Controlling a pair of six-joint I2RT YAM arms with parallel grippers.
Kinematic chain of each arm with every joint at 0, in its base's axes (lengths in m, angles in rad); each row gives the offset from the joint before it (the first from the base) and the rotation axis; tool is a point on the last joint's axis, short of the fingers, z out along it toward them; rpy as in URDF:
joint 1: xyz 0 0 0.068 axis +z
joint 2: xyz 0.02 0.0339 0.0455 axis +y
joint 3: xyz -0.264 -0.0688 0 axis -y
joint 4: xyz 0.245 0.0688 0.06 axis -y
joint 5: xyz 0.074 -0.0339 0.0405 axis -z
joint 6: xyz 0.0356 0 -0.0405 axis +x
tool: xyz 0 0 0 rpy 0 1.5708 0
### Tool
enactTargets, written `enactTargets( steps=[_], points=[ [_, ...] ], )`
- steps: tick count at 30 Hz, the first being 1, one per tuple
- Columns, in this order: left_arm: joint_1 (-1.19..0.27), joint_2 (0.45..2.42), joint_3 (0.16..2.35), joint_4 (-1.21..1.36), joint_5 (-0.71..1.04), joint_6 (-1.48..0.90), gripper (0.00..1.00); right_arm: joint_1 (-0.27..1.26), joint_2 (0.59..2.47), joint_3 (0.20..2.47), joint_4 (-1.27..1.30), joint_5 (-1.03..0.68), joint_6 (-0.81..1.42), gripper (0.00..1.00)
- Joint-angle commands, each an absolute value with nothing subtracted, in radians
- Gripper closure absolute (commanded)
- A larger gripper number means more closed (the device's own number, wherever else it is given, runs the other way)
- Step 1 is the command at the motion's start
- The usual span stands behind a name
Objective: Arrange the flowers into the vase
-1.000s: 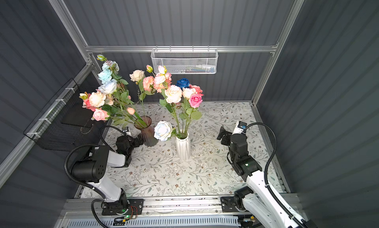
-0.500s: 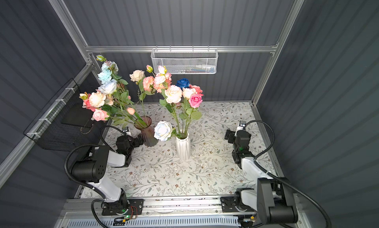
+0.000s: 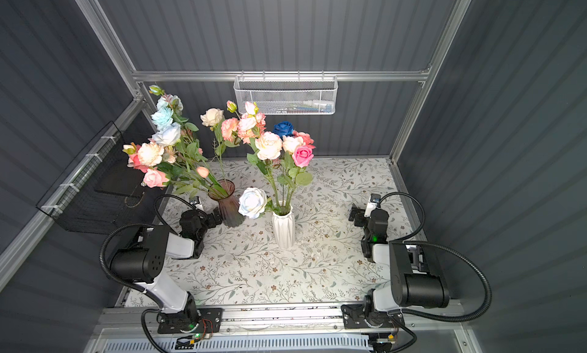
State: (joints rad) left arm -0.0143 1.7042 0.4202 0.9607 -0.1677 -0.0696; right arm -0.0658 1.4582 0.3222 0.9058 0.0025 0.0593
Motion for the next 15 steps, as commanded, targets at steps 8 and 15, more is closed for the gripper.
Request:
enactTargets(
  steps=[8,15],
  points=[
    [-0.023,1.714,0.441,0.963,-0.181,-0.049,0.0,-0.069,1.454,0.328,0.959,-0.019,0.058,0.01],
    [-0.023,1.713,0.44,0.963,-0.18,-0.049,0.0,-0.069,1.454,0.33,0.959,-0.02,0.058,0.01]
  ],
)
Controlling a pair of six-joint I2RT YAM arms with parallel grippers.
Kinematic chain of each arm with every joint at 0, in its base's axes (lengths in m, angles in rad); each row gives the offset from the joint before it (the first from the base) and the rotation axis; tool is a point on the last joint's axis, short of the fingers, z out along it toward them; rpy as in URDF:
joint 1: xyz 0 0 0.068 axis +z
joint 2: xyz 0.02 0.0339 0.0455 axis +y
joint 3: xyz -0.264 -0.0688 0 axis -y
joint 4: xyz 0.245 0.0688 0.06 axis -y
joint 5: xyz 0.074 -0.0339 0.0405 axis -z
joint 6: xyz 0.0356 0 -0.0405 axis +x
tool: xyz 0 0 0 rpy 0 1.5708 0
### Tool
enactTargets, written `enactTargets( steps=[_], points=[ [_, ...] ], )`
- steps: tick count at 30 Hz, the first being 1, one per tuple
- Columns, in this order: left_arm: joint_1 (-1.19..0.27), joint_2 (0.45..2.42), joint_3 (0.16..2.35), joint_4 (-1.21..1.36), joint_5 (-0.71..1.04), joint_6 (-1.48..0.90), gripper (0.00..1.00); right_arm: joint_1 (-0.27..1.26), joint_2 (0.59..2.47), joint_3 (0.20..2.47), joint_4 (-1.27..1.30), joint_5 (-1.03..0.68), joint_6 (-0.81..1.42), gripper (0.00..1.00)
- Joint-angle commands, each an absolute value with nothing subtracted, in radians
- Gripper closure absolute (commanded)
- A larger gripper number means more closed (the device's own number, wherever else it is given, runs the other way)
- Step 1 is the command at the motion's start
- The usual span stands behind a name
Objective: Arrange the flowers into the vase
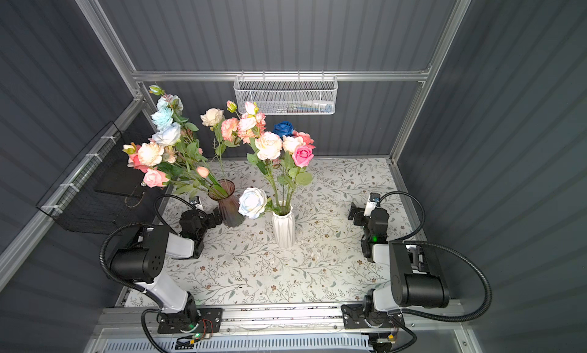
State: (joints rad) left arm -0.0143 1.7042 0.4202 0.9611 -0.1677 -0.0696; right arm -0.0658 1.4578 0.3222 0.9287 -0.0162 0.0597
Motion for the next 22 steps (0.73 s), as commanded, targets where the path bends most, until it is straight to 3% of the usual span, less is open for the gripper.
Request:
enactTargets(
  steps=[1,22],
  points=[
    [-0.023,1.714,0.44,0.963,-0.18,-0.049,0.0,-0.068,1.456,0.33,0.958,-0.02,0.058,0.01],
    [-0.023,1.713,0.441,0.963,-0.18,-0.049,0.0,-0.069,1.456,0.33,0.957,-0.02,0.058,0.01]
  ],
)
